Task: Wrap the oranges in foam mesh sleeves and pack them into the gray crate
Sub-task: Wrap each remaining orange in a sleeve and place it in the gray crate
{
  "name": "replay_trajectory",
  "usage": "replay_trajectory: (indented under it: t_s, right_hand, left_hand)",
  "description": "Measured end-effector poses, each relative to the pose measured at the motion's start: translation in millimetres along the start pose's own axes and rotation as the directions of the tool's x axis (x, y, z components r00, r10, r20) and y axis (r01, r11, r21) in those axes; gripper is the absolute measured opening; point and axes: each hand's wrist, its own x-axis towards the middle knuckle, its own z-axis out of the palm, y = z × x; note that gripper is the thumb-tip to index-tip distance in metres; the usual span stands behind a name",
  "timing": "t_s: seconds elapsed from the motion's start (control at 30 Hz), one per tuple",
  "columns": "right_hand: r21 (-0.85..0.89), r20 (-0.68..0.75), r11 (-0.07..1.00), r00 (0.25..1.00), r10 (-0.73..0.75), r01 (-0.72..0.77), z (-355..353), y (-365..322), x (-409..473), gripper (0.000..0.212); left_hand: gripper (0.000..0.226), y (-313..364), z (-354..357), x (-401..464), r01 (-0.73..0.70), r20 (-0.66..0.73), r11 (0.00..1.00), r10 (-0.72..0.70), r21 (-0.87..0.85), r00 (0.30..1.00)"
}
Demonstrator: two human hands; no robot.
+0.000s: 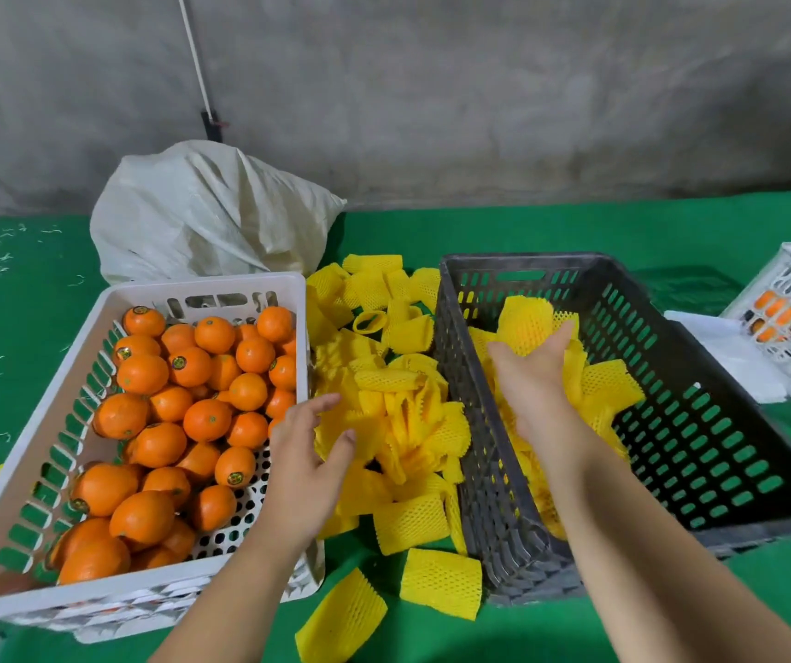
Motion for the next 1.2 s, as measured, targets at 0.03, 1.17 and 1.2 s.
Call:
replay_trajectory:
  t_s: [0.03, 1.17, 1.2]
  right_hand:
    - [-0.111, 0.023, 0.994, 1.0, -0.018, 0.021, 3, 4, -3, 0.106]
    - [-0.61, 0.781, 0.201, 0.625, -0.013, 0.766, 86, 57, 1, 0.064]
    - [-0.619, 0.771, 0.203, 0.636, -0.028, 0.759, 87, 57, 0, 0.056]
  left_hand:
    - [0.04, 0, 1, 0, -0.013, 0.007, 0.999, 0.013, 0.041, 1.0]
    - [0.097, -124, -67, 131, 0.018, 0.094, 0.291, -0.367, 0.957, 0.925]
    - [0.092, -126, -65, 133, 0.042, 0.082, 0.312, -0.372, 0.949, 0.925]
